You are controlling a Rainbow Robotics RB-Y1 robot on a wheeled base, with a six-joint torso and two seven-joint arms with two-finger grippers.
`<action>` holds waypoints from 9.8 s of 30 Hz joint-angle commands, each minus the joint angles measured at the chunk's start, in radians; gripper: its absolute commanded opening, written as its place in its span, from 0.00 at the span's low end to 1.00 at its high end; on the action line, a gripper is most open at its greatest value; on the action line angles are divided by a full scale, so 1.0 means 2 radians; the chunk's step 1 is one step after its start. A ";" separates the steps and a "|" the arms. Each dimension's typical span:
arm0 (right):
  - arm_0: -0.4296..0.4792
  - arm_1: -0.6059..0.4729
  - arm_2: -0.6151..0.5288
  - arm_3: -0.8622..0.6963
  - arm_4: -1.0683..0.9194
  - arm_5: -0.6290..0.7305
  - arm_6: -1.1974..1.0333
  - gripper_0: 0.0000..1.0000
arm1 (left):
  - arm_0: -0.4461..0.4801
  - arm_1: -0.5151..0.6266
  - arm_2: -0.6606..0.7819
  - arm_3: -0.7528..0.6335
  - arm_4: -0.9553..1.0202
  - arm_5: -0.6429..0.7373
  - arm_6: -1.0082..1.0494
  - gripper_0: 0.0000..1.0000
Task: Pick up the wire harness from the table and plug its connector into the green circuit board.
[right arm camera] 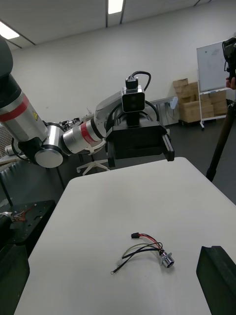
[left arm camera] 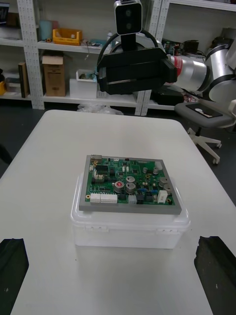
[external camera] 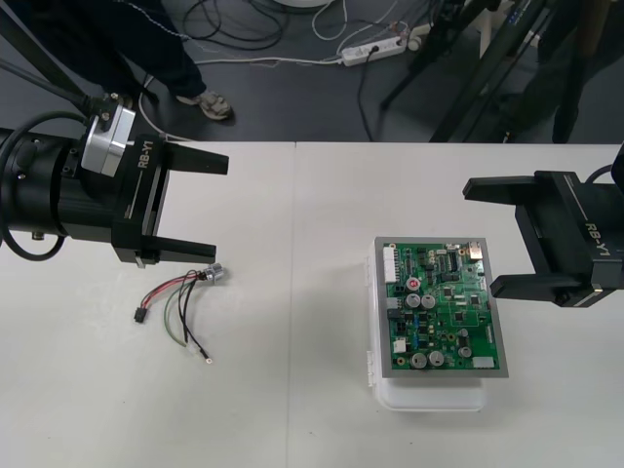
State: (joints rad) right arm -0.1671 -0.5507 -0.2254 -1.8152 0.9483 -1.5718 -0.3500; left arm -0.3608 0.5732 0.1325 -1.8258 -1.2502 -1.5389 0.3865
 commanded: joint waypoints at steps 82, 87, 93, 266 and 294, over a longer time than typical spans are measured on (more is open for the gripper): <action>0.005 0.028 -0.016 -0.093 0.060 0.042 0.094 1.00 | -0.017 0.140 -0.040 0.002 -0.012 -0.016 -0.064 1.00; 0.015 0.047 -0.008 -0.096 0.072 0.043 0.087 1.00 | -0.036 0.174 -0.061 0.002 -0.023 -0.016 -0.114 1.00; 0.053 0.050 0.020 -0.096 0.051 0.072 0.082 1.00 | -0.061 0.218 -0.103 0.002 -0.025 -0.016 -0.194 1.00; 0.095 0.087 0.110 -0.121 0.109 0.089 0.164 1.00 | -0.479 0.088 -0.980 0.242 -0.365 0.425 -0.810 0.57; 0.095 0.100 0.112 -0.121 0.111 0.087 0.168 1.00 | -0.478 0.088 -0.980 0.246 -0.370 0.424 -0.812 0.00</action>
State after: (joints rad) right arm 0.0093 -0.3667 0.0042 -2.0267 1.1644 -1.3892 -0.0453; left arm -1.2908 0.7636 -1.8025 -1.3492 -1.9772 -0.7196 -1.1356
